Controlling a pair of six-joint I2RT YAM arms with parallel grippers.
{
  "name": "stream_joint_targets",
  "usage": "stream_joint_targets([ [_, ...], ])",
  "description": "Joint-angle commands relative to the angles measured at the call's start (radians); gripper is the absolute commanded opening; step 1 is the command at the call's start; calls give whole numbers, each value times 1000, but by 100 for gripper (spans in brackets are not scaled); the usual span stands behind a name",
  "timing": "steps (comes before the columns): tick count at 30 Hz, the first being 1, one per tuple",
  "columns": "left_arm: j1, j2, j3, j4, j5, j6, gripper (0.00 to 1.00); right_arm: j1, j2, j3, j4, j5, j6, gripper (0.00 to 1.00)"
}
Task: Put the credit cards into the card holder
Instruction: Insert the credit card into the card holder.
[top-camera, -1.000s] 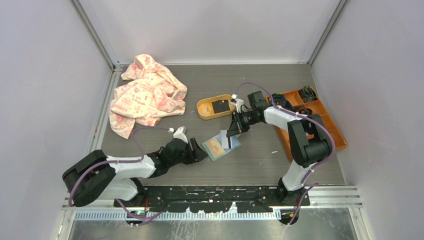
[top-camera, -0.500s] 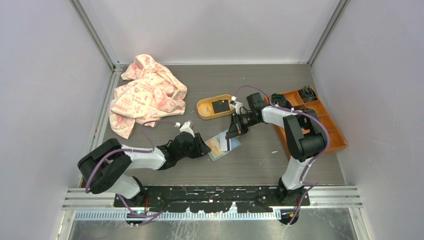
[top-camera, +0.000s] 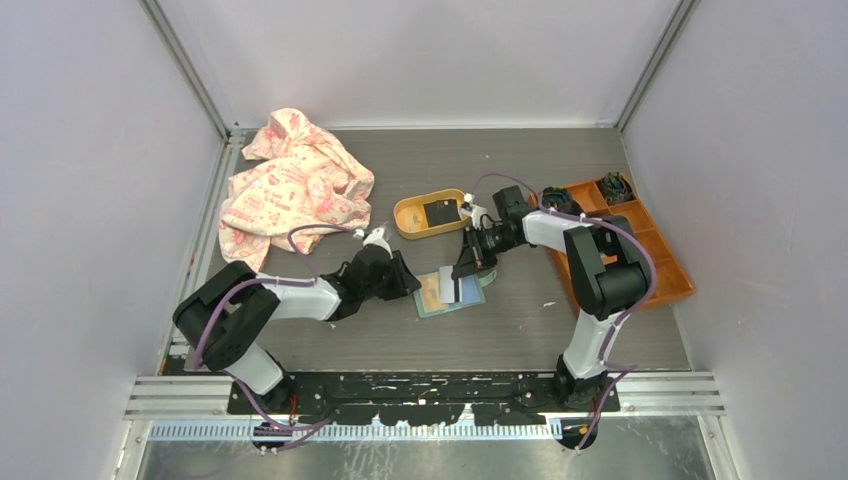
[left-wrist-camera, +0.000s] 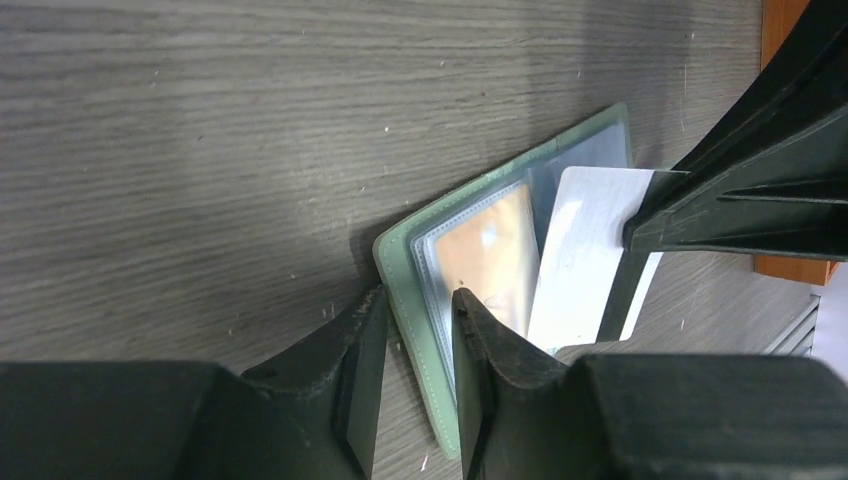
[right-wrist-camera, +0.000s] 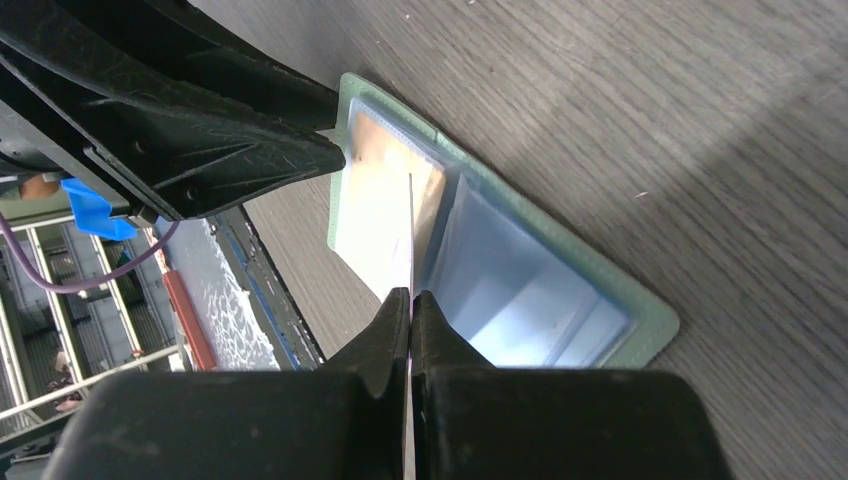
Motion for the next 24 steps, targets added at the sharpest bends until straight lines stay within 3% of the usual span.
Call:
stream_joint_targets([
  [1,14,37,39,-37,25,43,31,1,28,60,-42,31,-12,1],
  [11,21,20,36,-19,53,44,32,-14,47,95,-127,23,34,2],
  [19,19,-35,23,-42,97,55,37,-22,34,20,-58,12,134,2],
  [24,21,-58,6,-42,112,41,38,-28,0,-61,69,6,216,1],
])
